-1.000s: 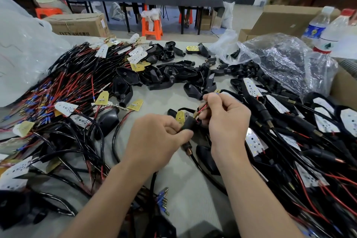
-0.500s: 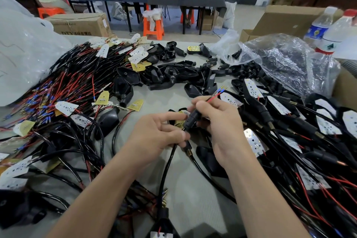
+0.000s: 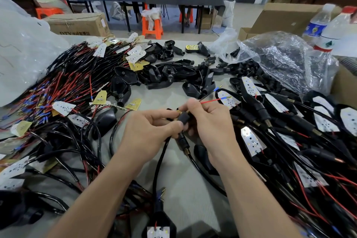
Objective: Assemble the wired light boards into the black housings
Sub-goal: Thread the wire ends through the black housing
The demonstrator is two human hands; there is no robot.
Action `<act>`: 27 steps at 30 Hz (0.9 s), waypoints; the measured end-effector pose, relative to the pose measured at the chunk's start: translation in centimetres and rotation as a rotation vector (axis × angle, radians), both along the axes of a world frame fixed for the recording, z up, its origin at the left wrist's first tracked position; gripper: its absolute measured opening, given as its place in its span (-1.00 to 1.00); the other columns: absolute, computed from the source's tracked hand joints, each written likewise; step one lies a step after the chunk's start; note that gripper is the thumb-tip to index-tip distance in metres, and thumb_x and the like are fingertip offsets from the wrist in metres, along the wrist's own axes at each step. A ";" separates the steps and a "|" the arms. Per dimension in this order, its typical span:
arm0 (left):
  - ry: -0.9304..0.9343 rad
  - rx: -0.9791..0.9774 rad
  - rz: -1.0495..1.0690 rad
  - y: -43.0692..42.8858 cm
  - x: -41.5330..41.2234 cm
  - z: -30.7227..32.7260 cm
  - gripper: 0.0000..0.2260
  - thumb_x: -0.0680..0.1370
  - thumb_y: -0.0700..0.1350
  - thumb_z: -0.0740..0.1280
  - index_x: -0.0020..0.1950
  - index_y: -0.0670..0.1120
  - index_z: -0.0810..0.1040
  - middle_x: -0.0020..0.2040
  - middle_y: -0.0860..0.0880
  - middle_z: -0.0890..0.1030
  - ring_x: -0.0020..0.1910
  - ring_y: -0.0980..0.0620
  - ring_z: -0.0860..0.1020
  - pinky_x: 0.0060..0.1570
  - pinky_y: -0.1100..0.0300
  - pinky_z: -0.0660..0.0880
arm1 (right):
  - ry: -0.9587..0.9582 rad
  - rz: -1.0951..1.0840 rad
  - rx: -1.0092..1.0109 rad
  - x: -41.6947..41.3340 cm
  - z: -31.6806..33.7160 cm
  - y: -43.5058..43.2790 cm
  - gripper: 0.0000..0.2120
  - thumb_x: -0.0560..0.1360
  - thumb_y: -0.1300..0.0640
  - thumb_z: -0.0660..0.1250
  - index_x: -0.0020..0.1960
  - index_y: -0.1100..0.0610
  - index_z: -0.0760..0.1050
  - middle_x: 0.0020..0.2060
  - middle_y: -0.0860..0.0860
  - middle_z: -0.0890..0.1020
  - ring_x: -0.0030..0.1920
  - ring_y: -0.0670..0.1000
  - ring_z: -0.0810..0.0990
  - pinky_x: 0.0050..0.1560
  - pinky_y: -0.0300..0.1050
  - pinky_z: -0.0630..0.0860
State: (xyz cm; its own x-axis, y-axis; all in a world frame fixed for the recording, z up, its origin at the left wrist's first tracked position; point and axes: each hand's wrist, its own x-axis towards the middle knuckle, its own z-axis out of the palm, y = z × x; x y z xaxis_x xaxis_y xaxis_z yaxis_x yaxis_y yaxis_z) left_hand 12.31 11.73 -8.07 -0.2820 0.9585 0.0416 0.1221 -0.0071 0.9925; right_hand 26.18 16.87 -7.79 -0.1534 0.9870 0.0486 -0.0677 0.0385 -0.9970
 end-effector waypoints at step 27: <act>-0.215 -0.204 -0.555 -0.1 -2.2 0.3 -0.74 0.47 -0.12 0.44 0.12 -0.17 0.75 0.01 -0.21 0.73 0.00 -0.02 0.69 0.01 0.24 0.59 | 0.265 -0.168 0.131 0.4 1.8 -0.3 -0.79 0.58 0.39 0.29 -0.11 0.20 0.65 -0.35 0.08 0.69 -0.44 -0.10 0.48 -0.43 -0.31 0.42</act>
State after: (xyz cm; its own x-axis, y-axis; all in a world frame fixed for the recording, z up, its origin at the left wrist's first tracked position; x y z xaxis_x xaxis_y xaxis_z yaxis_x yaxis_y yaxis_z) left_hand 10.07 11.59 -7.79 0.2778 0.9472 -0.1600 -0.0477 0.1799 0.9825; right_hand 26.62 16.57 -6.02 0.0455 0.9801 0.1933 -0.3054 0.1979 -0.9314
